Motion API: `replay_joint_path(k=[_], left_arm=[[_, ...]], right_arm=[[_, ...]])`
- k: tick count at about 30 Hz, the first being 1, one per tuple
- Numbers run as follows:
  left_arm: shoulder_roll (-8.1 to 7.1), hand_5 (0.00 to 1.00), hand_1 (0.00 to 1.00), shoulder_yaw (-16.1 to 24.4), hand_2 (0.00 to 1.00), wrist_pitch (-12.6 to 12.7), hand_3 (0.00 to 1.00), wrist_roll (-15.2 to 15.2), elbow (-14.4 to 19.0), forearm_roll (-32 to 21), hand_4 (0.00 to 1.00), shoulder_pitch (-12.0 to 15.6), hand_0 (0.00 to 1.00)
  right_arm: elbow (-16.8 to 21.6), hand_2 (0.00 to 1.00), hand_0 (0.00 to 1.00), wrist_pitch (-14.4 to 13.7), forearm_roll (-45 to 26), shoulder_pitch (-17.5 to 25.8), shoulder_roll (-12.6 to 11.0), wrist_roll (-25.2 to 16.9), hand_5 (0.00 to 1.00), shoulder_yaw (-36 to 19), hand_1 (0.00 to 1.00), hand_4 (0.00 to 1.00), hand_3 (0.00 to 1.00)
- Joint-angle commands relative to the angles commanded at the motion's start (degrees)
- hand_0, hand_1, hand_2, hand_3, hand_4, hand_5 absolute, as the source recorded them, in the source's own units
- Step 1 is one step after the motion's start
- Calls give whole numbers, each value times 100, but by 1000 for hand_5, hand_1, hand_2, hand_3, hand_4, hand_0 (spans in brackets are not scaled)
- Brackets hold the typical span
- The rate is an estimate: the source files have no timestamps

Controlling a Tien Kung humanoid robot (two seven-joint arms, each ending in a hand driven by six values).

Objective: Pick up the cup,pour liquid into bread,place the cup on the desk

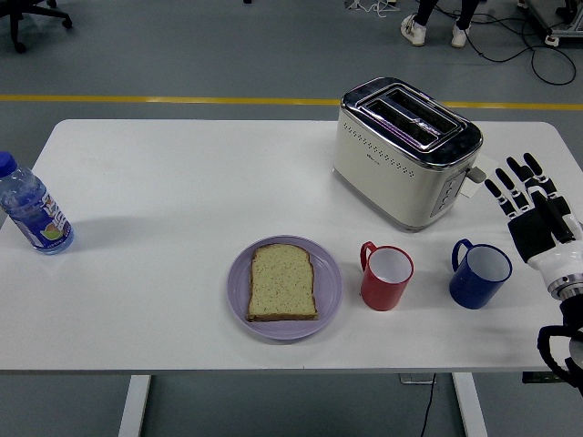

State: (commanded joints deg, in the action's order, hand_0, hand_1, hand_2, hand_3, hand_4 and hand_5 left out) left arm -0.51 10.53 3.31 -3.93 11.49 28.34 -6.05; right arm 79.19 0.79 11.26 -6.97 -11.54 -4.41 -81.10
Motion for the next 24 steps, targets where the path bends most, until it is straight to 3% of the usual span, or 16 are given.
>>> replay_joint_path(k=[3, 24], left_arm=[[4, 838, 644, -9, 657, 0, 550, -1, 0, 3, 324, 4, 635], [16, 835, 645, -93, 657, -4, 551, -1, -6, -21, 321, 77, 635]], right_arm=[[-57, 645, 657, -107, -499, 0, 27, 72, 104, -60, 570, 605, 608], [-440, 634, 635, -245, -1291, 34, 141, -411, 118, -151, 552, 590, 603]])
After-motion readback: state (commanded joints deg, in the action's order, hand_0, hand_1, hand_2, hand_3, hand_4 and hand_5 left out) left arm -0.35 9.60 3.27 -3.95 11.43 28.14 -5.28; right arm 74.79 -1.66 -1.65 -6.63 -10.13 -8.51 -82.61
